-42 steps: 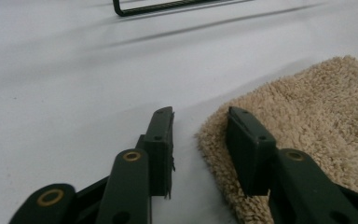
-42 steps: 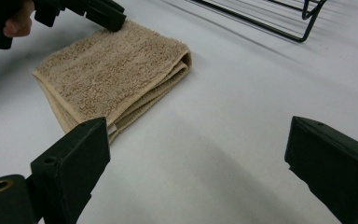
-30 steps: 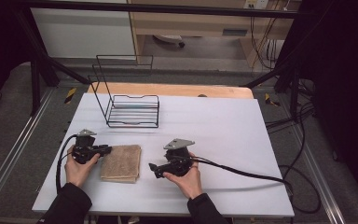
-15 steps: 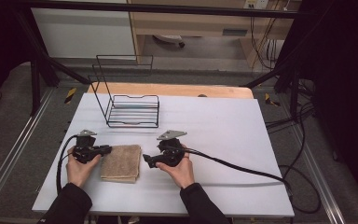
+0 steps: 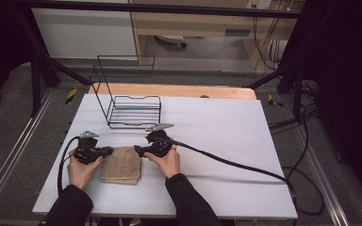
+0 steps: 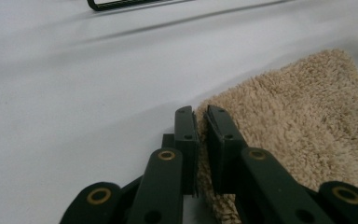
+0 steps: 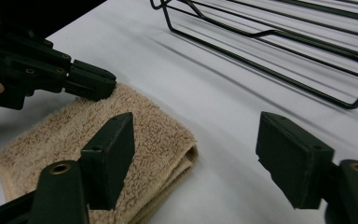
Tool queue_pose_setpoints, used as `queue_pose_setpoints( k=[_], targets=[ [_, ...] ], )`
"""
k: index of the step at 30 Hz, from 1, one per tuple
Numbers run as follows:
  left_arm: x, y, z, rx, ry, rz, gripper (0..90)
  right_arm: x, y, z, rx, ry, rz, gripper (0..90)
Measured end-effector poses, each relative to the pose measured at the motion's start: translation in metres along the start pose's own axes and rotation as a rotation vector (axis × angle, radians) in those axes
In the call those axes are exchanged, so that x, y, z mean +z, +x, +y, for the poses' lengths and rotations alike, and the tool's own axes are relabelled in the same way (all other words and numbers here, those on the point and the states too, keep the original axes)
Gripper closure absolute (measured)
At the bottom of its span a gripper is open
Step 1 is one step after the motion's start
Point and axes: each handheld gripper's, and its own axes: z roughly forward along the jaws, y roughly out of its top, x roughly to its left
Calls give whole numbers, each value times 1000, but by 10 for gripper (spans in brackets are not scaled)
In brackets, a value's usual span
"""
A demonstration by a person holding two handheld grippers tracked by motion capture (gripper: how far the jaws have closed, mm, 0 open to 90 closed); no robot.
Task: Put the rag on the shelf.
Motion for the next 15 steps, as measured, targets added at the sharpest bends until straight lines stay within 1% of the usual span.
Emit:
queue_pose_setpoints(
  k=[2, 6, 9, 11, 12, 15],
  targets=[
    [0, -1, 0, 6, 0, 7, 827, 5, 0, -1, 2, 18, -7, 343],
    [0, -2, 0, 16, 1, 13, 824, 15, 2, -3, -20, 37, -3, 419],
    [0, -2, 0, 26, 1, 13, 821, 21, 1, -5, -4, 56, -4, 473],
    [0, -2, 0, 30, 0, 13, 819, 23, 0, -7, -10, 69, -13, 511],
    [0, -2, 0, 32, 0, 11, 817, 24, -1, -8, -14, 74, -10, 527],
    [0, -1, 0, 38, -1, 11, 814, 26, 1, -11, 2, 87, 9, 571]
  ],
)
